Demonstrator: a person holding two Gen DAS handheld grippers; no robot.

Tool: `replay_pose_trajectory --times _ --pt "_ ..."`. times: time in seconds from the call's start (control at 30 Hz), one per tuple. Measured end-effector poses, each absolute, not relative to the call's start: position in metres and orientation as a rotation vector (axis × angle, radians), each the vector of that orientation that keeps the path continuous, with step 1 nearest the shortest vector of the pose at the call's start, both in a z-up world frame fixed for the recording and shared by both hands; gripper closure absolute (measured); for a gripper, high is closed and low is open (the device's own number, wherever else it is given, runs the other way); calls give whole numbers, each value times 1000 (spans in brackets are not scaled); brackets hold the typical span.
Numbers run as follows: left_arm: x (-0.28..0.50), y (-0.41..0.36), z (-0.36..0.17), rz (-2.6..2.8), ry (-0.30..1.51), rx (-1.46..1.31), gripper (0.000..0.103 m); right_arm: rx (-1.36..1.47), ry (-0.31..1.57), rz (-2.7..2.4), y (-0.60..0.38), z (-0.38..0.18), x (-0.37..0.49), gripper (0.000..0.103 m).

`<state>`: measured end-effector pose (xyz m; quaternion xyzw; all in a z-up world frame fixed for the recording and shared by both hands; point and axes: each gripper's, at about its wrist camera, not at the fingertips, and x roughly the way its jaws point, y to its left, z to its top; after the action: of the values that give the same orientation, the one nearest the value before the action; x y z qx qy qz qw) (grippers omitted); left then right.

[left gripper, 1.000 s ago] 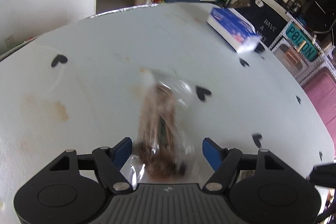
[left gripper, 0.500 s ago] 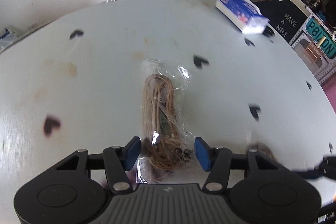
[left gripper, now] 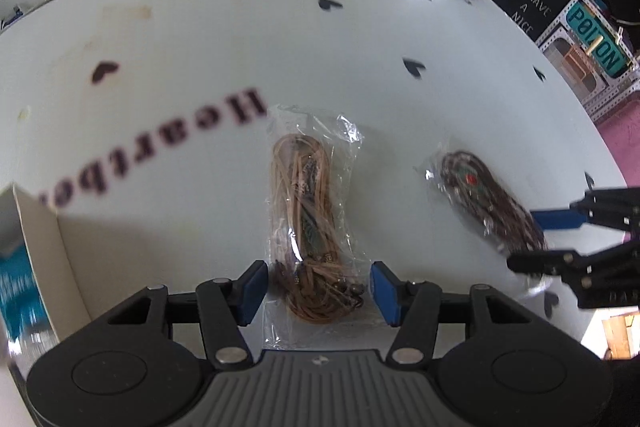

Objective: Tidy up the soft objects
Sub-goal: 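Lift both bagged cords with both tools and carry them toward the tray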

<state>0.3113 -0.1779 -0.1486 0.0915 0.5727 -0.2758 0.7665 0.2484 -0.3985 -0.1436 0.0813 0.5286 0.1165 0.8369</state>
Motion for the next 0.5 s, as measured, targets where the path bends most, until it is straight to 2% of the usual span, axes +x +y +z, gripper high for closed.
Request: replay_pose_trajectory --times 0.13,0.2,0.27,0.5 --pt "302 -177 -147 -554 1271 159 41 159 1126 255 -401 -143 238 46" --pt "303 -177 -146 -524 1285 113 35 146 1123 261 -400 -141 235 39" --pt "306 -179 -145 -497 1280 82 34 135 1110 271 -400 -138 234 29" --pt "318 -189 -143 -374 1248 -24 34 120 1066 282 -395 -132 253 31"
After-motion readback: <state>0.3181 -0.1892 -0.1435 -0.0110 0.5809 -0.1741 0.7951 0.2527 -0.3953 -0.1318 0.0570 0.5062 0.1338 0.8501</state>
